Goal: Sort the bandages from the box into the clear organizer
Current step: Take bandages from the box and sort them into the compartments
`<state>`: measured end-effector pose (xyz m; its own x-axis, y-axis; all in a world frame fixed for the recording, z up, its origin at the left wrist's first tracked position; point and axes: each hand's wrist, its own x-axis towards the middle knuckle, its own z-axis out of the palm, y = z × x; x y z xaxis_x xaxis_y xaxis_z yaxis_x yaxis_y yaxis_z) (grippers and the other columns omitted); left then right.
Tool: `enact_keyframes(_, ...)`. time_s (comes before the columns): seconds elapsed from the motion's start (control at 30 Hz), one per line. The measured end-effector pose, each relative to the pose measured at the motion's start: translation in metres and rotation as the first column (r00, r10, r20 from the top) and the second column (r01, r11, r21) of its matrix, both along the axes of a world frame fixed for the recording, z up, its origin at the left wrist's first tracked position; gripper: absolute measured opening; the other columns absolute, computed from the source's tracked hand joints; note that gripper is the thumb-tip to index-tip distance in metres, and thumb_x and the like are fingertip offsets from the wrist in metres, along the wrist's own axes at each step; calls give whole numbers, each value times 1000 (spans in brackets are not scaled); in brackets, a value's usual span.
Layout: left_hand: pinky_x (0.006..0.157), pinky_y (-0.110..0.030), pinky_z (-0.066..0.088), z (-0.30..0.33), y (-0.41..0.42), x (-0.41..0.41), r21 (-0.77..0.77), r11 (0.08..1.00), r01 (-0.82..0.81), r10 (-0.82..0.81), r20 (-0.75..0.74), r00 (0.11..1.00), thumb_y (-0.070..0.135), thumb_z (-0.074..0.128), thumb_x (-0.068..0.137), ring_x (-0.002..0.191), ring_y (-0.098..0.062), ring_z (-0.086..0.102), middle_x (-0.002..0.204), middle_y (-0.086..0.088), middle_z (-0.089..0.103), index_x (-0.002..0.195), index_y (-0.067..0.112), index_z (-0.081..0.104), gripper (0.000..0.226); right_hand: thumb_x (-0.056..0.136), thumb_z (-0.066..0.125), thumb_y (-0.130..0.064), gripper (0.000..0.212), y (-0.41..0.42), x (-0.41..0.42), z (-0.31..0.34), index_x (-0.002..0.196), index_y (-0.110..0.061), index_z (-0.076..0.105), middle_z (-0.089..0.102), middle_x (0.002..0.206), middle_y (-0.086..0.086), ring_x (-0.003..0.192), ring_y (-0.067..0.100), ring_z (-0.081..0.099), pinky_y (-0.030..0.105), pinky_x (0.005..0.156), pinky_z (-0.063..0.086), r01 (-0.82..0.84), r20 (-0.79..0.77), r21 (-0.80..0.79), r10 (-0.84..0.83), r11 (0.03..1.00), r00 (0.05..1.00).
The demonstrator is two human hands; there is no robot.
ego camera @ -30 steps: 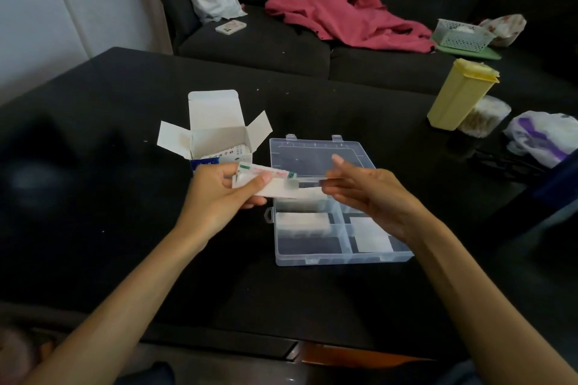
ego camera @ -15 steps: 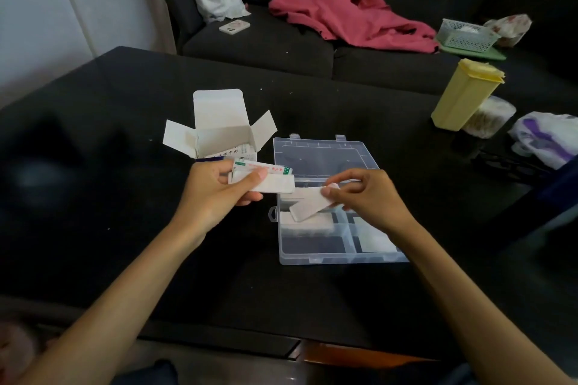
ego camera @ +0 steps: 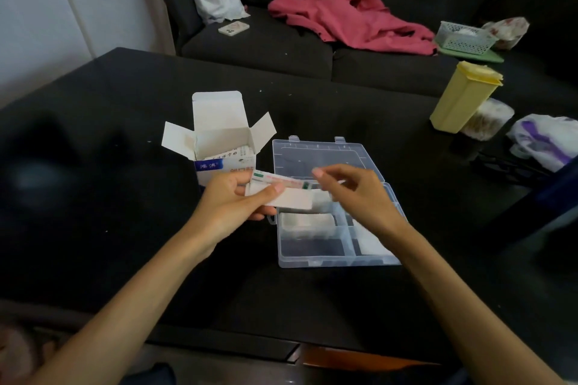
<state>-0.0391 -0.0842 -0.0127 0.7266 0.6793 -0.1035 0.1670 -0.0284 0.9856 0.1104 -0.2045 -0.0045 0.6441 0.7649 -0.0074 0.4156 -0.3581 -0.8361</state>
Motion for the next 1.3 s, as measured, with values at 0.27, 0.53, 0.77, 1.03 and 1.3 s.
enact_keyframes(0.27,52,-12,48,-2,-9,3,213,971,105,-119,50,992,15,69,80,65,-10,69,87,6,71,95,21,71,16,79,68,-35,24,-4,1,3,88,-13,71,66,96,7,90,18,57,23,71,45,-106,-607,-142,-2,984,795)
enact_keyframes(0.53,57,-17,53,-6,3,1,295,953,-74,86,-29,996,22,71,81,66,-6,69,89,4,71,119,29,60,41,80,70,-23,14,1,25,8,94,-24,70,67,89,-10,81,6,62,13,61,44,125,-250,31,-113,992,962)
enact_keyframes(0.77,55,-17,51,-4,18,-8,246,954,-169,180,-24,983,19,71,82,64,-13,70,89,-1,72,98,18,73,17,82,69,-20,11,27,37,0,92,-17,73,71,89,3,81,21,66,25,74,55,-75,118,-203,101,976,988)
enact_keyframes(1.03,55,-13,52,-2,16,-6,104,989,-109,109,12,994,19,69,84,66,-9,70,83,5,71,83,28,70,10,78,73,-29,12,35,32,-16,88,-22,74,64,92,-7,75,5,54,23,73,50,-88,406,-322,221,943,887)
enact_keyframes(1.3,57,-15,53,-2,-3,2,58,997,57,-61,69,996,20,66,86,75,-1,69,89,9,68,108,28,61,24,86,60,-32,14,11,-14,7,96,-23,64,68,87,-3,67,4,68,13,55,50,-134,-296,-67,108,989,949)
